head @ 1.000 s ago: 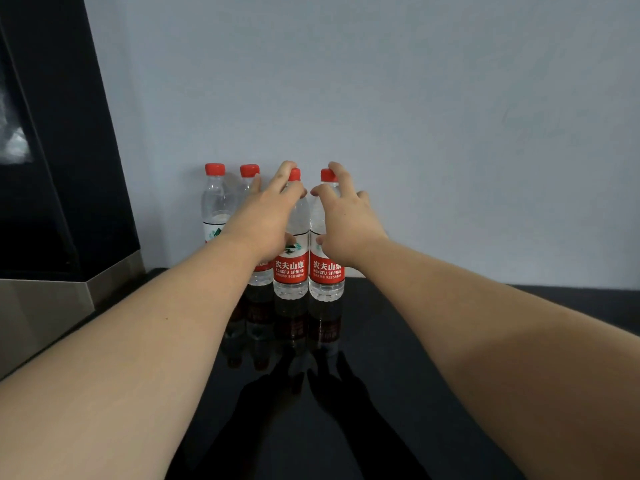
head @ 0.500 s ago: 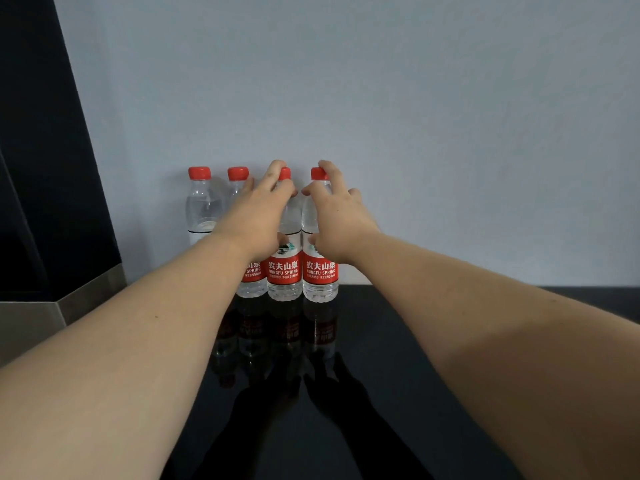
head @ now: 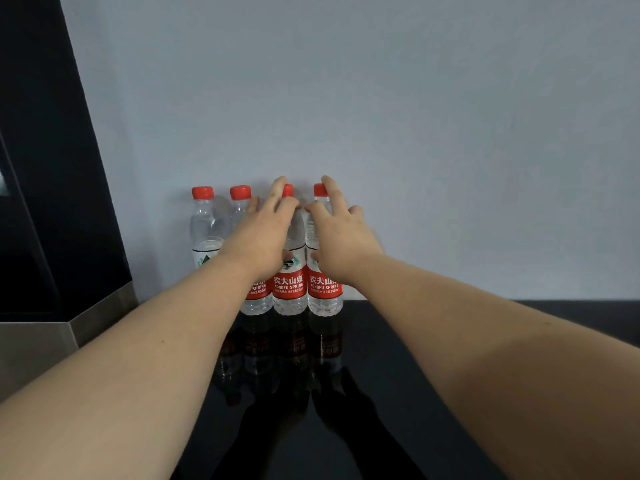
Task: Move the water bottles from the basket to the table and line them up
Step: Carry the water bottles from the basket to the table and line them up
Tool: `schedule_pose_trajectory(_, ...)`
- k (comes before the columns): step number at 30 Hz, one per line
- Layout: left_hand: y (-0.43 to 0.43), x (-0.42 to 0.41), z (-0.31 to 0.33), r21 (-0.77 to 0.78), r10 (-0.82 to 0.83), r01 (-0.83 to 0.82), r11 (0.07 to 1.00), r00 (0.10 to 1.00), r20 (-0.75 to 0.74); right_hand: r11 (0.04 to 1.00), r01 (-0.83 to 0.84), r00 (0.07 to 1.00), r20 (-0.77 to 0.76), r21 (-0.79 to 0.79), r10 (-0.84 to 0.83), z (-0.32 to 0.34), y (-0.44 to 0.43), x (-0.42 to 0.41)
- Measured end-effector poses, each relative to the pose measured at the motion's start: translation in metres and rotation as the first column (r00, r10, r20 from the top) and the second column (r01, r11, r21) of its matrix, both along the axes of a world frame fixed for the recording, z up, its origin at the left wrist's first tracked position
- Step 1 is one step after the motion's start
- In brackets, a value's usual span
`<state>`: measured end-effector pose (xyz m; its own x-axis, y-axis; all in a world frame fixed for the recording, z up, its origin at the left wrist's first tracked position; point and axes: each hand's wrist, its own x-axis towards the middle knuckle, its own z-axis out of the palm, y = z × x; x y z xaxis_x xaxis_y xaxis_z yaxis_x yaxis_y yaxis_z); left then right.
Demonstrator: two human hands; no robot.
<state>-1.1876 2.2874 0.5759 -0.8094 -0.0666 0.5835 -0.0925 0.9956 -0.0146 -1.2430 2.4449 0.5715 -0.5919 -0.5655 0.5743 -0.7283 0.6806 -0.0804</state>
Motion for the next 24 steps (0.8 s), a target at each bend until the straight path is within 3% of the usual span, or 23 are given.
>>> schedule_pose_trajectory(5, 0.003, 0.000, 0.000, 0.106, 0.002, -0.004, 0.994, 1.000, 0.015, 0.996, 0.021, 0.998, -0.053, 0.090, -0.016, -0.002, 0.005, -0.005)
schedule_pose_trajectory(13, 0.016, 0.028, 0.034, 0.092, 0.110, -0.119, 0.989, 0.989, 0.095, 0.978, 0.053, 0.998, -0.047, 0.203, -0.044, 0.021, 0.028, 0.014)
schedule_pose_trajectory(18, 0.039, 0.081, 0.084, 0.097, 0.194, -0.212, 0.972, 0.967, 0.164, 0.962, 0.106, 0.994, -0.051, 0.252, -0.097, 0.073, 0.053, 0.055)
schedule_pose_trajectory(24, 0.091, 0.158, 0.157, -0.029, 0.196, -0.194, 0.981, 0.967, 0.163, 0.951, 0.169, 0.984, -0.096, 0.257, -0.149, 0.147, 0.102, 0.122)
